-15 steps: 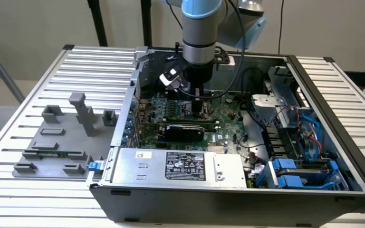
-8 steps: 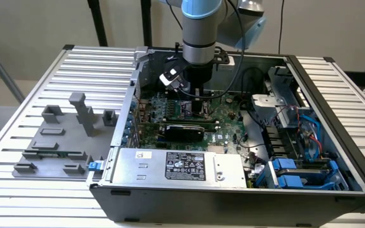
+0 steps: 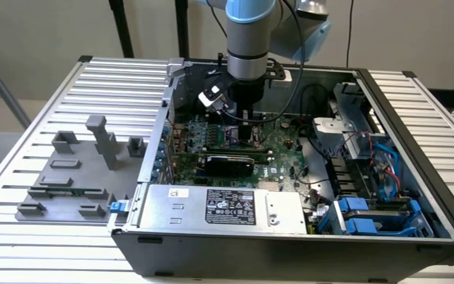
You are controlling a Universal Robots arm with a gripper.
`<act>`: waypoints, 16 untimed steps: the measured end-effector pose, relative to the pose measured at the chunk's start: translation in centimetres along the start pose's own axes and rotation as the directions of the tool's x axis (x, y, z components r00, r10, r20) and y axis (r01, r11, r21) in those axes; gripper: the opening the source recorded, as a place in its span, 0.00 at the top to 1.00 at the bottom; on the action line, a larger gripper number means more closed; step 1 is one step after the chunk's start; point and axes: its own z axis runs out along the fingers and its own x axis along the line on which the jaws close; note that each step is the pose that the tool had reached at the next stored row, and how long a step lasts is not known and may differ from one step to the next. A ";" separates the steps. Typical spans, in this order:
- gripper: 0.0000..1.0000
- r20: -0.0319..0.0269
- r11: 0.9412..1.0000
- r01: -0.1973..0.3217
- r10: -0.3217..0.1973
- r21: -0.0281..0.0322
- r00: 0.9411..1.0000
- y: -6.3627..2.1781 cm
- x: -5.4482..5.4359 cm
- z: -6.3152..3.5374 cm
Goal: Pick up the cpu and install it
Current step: 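Place the cpu into insertion slot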
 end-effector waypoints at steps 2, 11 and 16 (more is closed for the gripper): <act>0.45 0.001 1.000 0.002 -0.002 0.000 1.000 -0.01 0.0 0.00; 0.45 0.000 1.000 0.013 -0.013 0.000 1.000 -0.08 0.1 0.04; 0.45 0.000 1.000 0.013 -0.013 0.000 1.000 -0.12 0.1 0.14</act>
